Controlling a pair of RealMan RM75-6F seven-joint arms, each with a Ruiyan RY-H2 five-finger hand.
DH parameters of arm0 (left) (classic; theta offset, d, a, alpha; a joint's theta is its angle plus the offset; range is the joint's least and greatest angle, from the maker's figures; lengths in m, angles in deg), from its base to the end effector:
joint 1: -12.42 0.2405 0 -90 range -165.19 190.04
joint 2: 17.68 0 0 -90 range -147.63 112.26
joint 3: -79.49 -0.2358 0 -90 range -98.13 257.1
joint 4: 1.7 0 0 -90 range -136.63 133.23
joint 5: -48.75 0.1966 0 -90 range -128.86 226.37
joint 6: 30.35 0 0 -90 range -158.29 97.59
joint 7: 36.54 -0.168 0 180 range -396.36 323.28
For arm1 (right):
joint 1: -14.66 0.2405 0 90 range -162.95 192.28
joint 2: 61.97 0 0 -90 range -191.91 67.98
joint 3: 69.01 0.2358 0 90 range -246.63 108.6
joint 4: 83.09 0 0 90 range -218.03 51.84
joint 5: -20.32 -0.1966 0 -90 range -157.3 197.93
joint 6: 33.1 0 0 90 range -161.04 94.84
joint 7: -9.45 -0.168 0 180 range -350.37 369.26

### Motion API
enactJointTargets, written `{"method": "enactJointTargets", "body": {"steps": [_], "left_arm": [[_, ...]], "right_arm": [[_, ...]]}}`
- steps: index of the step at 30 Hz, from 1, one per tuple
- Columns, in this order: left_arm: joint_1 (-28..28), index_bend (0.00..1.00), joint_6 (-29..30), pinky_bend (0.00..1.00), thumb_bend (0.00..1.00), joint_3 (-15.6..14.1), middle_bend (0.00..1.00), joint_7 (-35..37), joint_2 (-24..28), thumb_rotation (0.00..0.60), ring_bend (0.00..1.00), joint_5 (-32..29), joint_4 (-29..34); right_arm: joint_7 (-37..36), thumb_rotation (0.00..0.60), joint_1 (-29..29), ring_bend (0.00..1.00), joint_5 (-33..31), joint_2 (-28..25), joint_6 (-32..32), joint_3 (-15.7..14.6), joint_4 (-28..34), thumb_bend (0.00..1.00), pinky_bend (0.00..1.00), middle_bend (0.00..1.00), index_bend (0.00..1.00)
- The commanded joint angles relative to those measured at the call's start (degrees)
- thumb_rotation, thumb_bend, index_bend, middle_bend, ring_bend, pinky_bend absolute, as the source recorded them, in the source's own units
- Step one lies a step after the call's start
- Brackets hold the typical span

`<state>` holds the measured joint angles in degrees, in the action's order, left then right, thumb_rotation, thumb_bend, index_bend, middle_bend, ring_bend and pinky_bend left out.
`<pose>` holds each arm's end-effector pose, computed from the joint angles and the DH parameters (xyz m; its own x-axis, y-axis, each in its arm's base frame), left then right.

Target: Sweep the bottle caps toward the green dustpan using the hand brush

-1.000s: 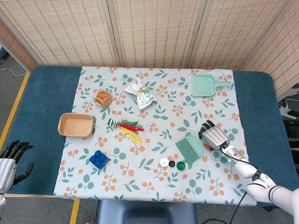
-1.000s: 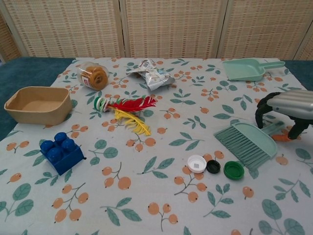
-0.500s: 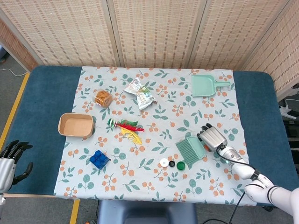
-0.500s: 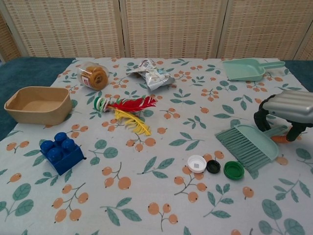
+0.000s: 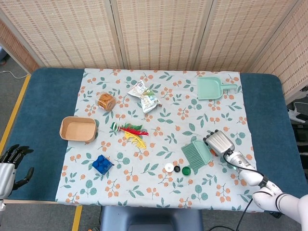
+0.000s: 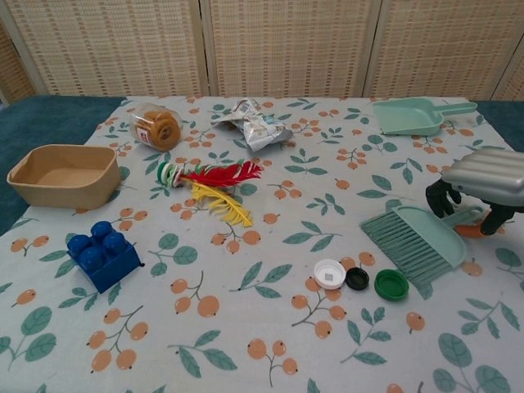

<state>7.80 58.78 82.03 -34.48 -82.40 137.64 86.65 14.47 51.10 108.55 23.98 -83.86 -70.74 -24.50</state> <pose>-0.2878 0.2004 0.1720 0.4163 -0.0636 0.9070 0.9061 -0.0536 -0.4197 -0.2608 -0.3445 0.0090 0.7903 -0.2258 0.5696 -0.5971 -0.4930 0.6328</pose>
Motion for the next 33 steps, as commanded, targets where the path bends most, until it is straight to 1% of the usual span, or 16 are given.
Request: {"method": "enactJointTargets", "body": {"steps": [1,8,11,14,18,21,24,29,33], "left_arm": [[-0.01,0.27,-0.01,0.36,0.37,-0.03,0.21,-0.04,0.00,0.600,0.12,0.05,0.03],[-0.04,0.27,-0.10,0.36,0.37,-0.07,0.21,-0.21,-0.02,0.600,0.13,0.12,0.10],[-0.09,0.27,-0.14,0.36,0.37,-0.10,0.21,-0.28,-0.04,0.600,0.13,0.21,0.13],[-0.11,0.27,-0.22,0.36,0.37,-0.12,0.21,-0.42,-0.08,0.600,0.13,0.20,0.12],[-0.15,0.27,-0.38,0.36,0.37,-0.15,0.21,-0.54,-0.11,0.600,0.13,0.14,0.16],[-0.18,0.27,-0.37,0.36,0.37,-0.16,0.21,-0.63,-0.12,0.600,0.13,0.24,0.22],[-0.15,0.27,-0.26,0.36,0.37,-0.16,0.21,-0.54,-0.09,0.600,0.13,0.29,0.26],[-0.07,0.27,-0.16,0.36,0.37,-0.12,0.21,-0.21,0.02,0.600,0.13,0.20,0.22],[-0.04,0.27,-0.04,0.36,0.37,-0.03,0.21,-0.09,0.01,0.600,0.13,0.14,0.19]], "right_arm": [[1.06,0.600,0.57,0.50,0.95,-1.00,-2.88,1.24,0.73,1.00,0.50,0.63,0.74],[3.47,0.600,2.26,0.53,3.77,-3.08,-7.33,2.76,3.55,1.00,0.53,0.67,0.78],[6.22,0.600,3.23,0.54,4.44,-3.73,-8.05,3.53,5.25,1.00,0.53,0.67,0.78],[10.61,0.600,4.49,0.54,6.04,-4.12,-8.41,3.67,6.65,1.00,0.53,0.67,0.77],[16.54,0.600,6.85,0.54,8.47,-4.49,-7.33,3.56,8.98,1.00,0.53,0.67,0.76],[18.78,0.600,8.27,0.54,8.82,-4.65,-6.14,4.03,12.06,1.00,0.53,0.67,0.75],[19.71,0.600,9.54,0.54,9.37,-5.09,-5.24,4.29,15.36,1.00,0.53,0.67,0.75],[21.14,0.600,11.76,0.54,10.96,-5.94,-3.47,4.20,18.36,1.00,0.53,0.67,0.75],[21.85,0.600,13.49,0.54,12.64,-7.03,-1.27,3.13,20.41,1.00,0.53,0.67,0.75]]}}
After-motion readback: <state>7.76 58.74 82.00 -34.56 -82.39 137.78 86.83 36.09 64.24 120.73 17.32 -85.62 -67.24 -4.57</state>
